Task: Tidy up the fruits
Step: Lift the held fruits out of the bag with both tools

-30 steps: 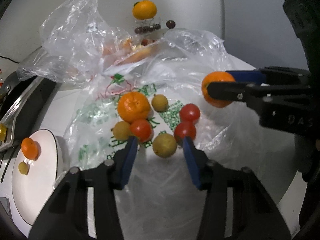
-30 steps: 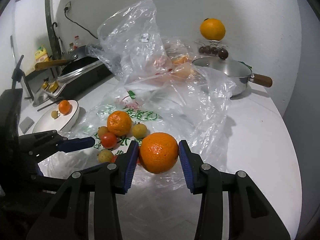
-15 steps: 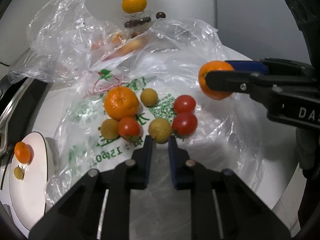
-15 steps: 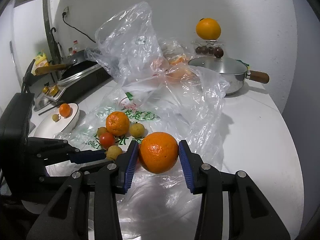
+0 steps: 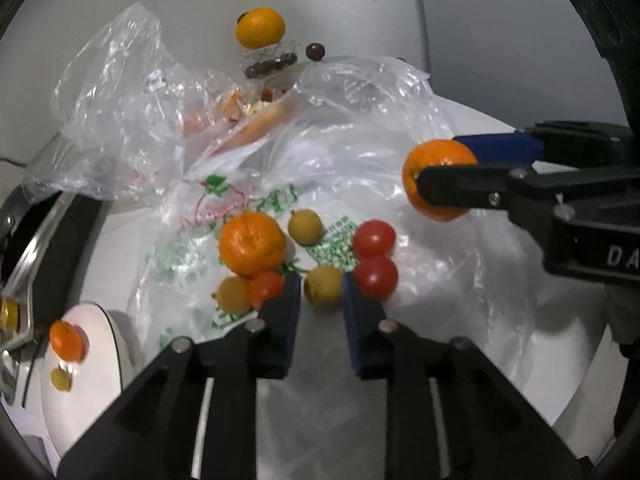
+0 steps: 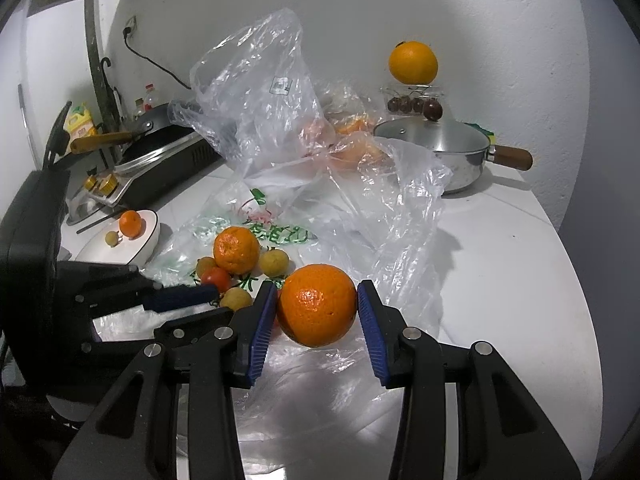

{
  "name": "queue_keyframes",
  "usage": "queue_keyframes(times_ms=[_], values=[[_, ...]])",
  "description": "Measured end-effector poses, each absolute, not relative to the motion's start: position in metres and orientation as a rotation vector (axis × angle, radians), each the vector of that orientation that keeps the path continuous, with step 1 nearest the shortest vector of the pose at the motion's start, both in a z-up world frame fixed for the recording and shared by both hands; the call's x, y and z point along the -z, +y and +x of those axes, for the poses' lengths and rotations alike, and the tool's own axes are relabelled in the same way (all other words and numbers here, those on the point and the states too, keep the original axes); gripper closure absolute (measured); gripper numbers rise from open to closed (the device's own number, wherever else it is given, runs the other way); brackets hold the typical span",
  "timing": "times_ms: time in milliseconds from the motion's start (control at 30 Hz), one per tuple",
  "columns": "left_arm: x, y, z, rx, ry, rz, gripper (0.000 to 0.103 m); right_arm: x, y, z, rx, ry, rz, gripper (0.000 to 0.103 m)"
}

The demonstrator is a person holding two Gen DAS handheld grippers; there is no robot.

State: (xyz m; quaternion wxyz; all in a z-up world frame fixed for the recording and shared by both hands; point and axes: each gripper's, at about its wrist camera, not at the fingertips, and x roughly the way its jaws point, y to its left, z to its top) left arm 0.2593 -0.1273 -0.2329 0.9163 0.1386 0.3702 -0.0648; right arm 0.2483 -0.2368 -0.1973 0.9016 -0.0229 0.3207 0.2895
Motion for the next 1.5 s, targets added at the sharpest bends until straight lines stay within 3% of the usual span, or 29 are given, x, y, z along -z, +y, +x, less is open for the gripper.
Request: queue_keyframes(times_ms=[900,1500], values=[[0.24,-0.132,0.276,0.238,0.859,0.411,0.074,0.197,-0.241,0.252,-0.555,0.658,-0.003,0.059],[0.231,-0.118,0.261,0.291,0.793,0.339,0.076,0.188,-0.235,0.247,-0.542,0.647,-0.025,0.059]])
